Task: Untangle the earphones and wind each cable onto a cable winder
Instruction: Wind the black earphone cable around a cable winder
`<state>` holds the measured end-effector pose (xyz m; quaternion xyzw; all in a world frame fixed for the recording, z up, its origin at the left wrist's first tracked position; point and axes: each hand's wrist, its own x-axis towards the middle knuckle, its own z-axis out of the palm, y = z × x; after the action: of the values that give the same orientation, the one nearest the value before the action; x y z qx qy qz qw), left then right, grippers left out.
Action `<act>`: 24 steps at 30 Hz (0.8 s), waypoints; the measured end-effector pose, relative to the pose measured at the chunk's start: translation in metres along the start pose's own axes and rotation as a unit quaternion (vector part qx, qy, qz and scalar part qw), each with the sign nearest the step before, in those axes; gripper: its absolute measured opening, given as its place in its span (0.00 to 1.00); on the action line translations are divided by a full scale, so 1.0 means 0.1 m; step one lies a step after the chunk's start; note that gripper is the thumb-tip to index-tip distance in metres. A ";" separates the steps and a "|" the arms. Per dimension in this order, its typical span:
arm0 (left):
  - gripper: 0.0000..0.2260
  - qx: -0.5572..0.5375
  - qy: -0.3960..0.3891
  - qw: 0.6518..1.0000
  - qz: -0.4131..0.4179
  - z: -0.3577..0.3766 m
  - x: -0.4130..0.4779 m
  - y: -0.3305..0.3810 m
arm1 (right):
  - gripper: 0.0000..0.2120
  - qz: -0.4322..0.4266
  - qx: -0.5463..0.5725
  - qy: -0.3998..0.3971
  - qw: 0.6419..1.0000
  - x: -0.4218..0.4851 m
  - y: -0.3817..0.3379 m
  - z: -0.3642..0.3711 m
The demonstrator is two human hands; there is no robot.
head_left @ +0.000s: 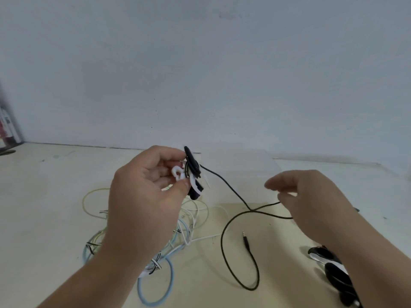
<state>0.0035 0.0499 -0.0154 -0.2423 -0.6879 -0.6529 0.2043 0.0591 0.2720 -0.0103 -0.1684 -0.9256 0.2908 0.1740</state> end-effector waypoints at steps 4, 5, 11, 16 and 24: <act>0.17 0.008 -0.024 1.000 0.008 0.03 -0.04 -0.01 | 0.11 -0.060 0.046 0.132 0.988 -0.09 -0.07 0.02; 0.15 0.009 -0.032 0.999 0.013 0.04 -0.05 0.00 | 0.11 -0.084 0.036 0.150 0.984 -0.12 -0.10 0.04; 0.15 0.023 -0.081 0.996 0.026 0.09 -0.10 0.01 | 0.17 -0.173 0.229 0.068 0.956 -0.30 -0.28 0.08; 0.14 -0.044 -0.117 0.992 0.010 0.10 -0.10 0.03 | 0.23 -0.129 0.318 -0.132 0.930 -0.32 -0.31 0.13; 0.13 -0.132 -0.135 0.982 -0.025 0.07 -0.06 0.06 | 0.09 -0.119 0.335 -0.205 0.912 -0.24 -0.24 0.25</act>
<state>0.0126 0.0564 -0.0147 -0.3360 -0.6224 -0.7044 0.0595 0.0649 0.2314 -0.0209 0.0742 -0.8026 0.5888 0.0599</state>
